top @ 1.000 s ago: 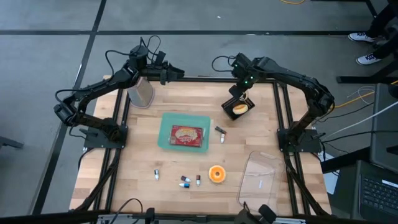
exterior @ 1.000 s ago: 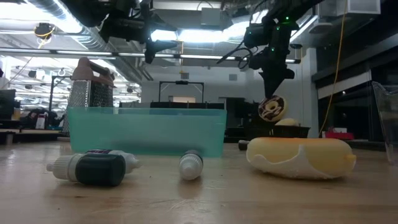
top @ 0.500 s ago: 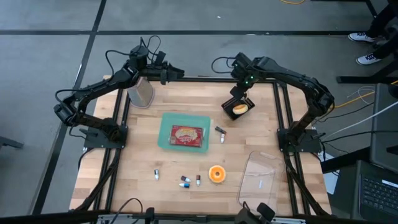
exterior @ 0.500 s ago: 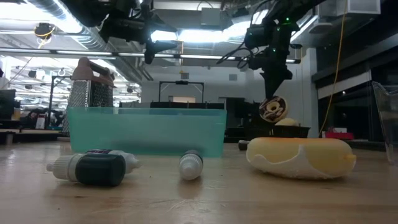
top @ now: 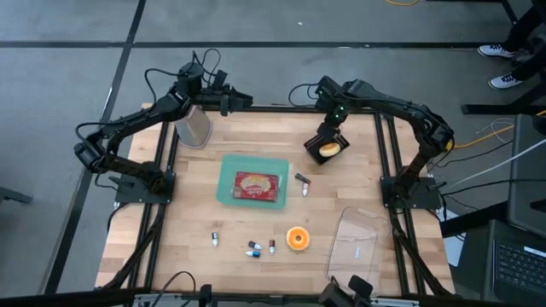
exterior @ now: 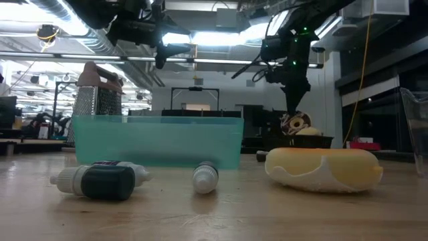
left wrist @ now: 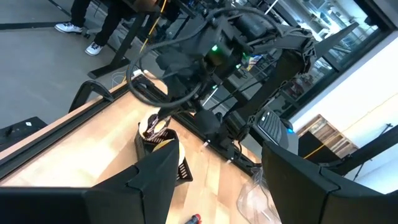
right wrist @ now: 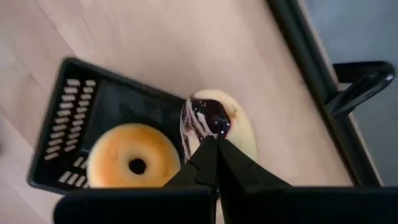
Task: Pick & Place Food Item
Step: Put the black donut into the black bin, then put the white donut into the black bin
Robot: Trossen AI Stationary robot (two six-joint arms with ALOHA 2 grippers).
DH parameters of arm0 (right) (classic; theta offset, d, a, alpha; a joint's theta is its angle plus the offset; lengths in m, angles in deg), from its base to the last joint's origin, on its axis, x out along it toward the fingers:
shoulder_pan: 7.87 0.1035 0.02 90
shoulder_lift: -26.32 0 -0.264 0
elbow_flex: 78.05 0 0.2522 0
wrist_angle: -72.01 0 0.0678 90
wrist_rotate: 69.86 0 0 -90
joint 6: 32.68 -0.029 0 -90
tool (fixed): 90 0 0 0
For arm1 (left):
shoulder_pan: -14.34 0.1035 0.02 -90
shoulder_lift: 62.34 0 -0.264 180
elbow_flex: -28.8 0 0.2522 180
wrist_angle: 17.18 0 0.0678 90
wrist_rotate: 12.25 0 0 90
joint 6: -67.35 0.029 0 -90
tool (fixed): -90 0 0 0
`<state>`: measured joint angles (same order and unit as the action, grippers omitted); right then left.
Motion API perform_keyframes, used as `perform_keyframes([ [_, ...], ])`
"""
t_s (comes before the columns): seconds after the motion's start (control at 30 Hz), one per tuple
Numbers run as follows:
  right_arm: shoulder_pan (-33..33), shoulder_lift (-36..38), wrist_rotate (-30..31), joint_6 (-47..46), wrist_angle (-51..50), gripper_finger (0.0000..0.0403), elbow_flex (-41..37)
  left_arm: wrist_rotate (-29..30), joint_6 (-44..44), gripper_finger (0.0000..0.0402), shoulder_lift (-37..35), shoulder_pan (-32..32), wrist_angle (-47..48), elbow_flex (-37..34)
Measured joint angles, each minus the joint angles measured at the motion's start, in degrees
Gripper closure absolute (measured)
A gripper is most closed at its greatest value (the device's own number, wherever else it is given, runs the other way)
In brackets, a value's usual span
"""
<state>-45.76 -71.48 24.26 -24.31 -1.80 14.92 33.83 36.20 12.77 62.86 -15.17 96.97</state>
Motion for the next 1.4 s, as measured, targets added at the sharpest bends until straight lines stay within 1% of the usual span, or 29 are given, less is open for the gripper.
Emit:
perform_keyframes([
  [0.27, -0.81, -0.02, -0.59, 1.79, 1.88, 0.0403, -6.27, 1.42, 0.32, 0.0178, 0.0, 0.0, 0.0, 0.0],
  [0.6, -0.65, 0.81, -3.85, 2.79, 2.42, 0.0399, -6.64, 1.86, -0.46, 0.0178, -0.01, 0.0, 0.0, 0.0],
  [0.7, -0.65, 1.81, -4.0, 2.82, 2.41, 0.0376, -6.64, 1.86, -1.13, 0.0178, 0.0, -0.02, 0.0, 0.0],
  [0.93, -0.65, 5.49, -4.15, 2.79, 2.42, 0.0294, -6.64, 1.88, -2.13, 0.0178, 0.0, 0.0, 0.0, 0.0],
  [1.07, -0.65, 8.14, -4.62, 2.78, 2.42, 0.0259, -6.61, 1.88, -2.61, 0.0178, 0.0, 0.0, 0.0, 0.0],
  [1.2, -0.63, 10.64, -5.27, 2.75, 2.41, 0.024, -6.61, 1.88, -3.19, 0.0178, 0.0, -0.02, -0.01, 0.0],
  [1.3, -0.63, 12.22, -5.45, 2.16, 2.4, 0.0236, -6.61, 1.9, -3.62, 0.0178, 0.0, -0.02, -0.02, 0.0],
  [1.4, -0.54, 14.18, -7.47, 0.38, 2.22, 0.0238, -6.61, 1.88, -3.75, 0.0178, 0.0, -0.02, -0.02, 0.0],
])
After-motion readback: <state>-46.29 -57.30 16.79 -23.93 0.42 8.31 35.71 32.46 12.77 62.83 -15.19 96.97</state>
